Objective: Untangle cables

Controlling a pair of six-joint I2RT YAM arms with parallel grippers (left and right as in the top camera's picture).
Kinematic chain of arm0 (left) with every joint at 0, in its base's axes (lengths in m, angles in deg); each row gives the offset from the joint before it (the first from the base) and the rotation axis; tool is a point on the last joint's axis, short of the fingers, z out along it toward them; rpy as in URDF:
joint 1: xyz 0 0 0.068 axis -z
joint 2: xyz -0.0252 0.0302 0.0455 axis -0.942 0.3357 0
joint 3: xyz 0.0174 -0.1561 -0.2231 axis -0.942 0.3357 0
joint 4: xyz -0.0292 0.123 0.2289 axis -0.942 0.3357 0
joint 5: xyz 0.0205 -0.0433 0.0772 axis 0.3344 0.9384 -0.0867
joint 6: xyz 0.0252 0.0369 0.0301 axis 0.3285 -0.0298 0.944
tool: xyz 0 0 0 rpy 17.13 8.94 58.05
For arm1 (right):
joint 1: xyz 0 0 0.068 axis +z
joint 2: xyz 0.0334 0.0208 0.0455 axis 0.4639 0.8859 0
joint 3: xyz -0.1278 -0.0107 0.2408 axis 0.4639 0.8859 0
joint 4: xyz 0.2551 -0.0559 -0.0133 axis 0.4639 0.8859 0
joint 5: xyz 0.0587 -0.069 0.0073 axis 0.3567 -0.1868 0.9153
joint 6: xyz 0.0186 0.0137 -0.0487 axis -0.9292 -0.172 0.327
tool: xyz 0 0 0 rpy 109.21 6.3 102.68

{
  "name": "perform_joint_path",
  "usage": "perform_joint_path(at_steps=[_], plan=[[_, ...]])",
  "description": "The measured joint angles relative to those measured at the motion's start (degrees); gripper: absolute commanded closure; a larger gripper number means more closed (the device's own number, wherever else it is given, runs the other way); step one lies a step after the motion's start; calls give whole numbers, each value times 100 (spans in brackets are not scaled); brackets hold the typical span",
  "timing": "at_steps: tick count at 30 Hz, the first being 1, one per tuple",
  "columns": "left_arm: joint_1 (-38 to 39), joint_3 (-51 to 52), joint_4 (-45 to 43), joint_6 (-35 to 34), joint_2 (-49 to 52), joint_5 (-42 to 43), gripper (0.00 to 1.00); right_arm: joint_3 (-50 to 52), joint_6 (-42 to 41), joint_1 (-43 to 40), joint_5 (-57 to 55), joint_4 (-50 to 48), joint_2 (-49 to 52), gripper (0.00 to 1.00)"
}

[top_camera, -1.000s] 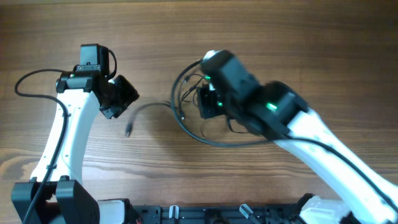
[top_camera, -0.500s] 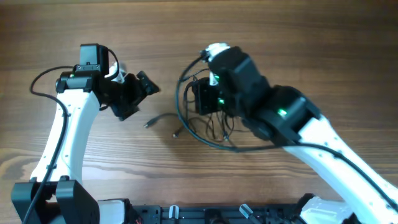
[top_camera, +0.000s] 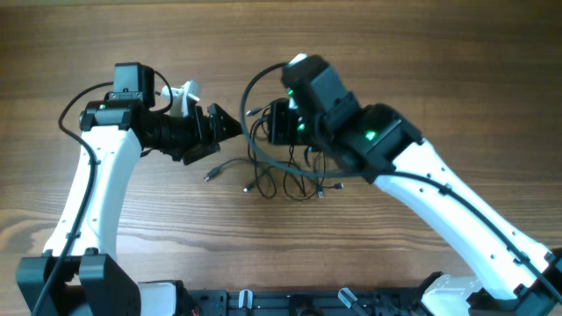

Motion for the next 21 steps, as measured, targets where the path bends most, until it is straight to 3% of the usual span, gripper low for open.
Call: perform_joint_path(at_steps=[11,15,19,21], plan=[[822,0,-151,848,0,48,5,0,-258,-448,522,2,0,90],[1027,0,-326,925,0,46,11,0,-275,-450,664,31,0,92],[1084,0,-470,944,0,-15,31,0,-275,-450,981,46,0,93],[1084,0,-518,968,0,-114,32,0,-275,-450,1193,44,0,93]])
